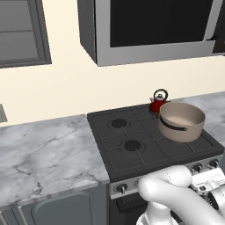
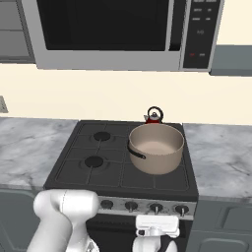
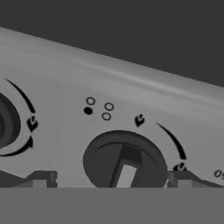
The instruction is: Pick the kettle from the cabinet and place it on a stove burner. Then pick the pot from the counter and place it on another stove burner. Finally, turn both burners on.
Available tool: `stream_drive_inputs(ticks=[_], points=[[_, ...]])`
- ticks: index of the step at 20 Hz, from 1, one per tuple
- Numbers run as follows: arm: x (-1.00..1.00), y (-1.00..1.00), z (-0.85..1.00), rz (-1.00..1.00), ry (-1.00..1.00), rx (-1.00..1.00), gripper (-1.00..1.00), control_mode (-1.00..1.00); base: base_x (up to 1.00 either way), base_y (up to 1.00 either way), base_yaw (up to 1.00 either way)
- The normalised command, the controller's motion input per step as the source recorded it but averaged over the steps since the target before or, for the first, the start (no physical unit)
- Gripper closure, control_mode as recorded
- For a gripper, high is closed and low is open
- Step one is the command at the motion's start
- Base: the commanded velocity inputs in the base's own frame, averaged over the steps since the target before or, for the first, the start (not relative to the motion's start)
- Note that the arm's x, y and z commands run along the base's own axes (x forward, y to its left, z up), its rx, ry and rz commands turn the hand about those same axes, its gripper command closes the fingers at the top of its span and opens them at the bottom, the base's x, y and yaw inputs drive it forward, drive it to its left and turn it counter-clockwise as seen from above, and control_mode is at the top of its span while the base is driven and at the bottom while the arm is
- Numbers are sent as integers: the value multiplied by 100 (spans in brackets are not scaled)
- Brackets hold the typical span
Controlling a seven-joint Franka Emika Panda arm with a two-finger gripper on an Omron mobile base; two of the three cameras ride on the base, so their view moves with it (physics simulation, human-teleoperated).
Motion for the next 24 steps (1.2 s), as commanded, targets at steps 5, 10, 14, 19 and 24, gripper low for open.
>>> stream_drive_inputs(ticks=[5, 10, 14, 19, 24], points=[[11, -6, -17, 2, -3, 0, -100, -100, 0, 0, 0], [1, 0, -6, 2, -5, 0, -100, -100, 0, 0, 0], [0, 0, 0, 2, -4, 0, -100, -100, 0, 0, 0], [0, 0, 0, 2, -3, 0, -100, -100, 0, 0, 0], [0, 0, 4, 2, -3, 0, -100, -100, 0, 0, 0]])
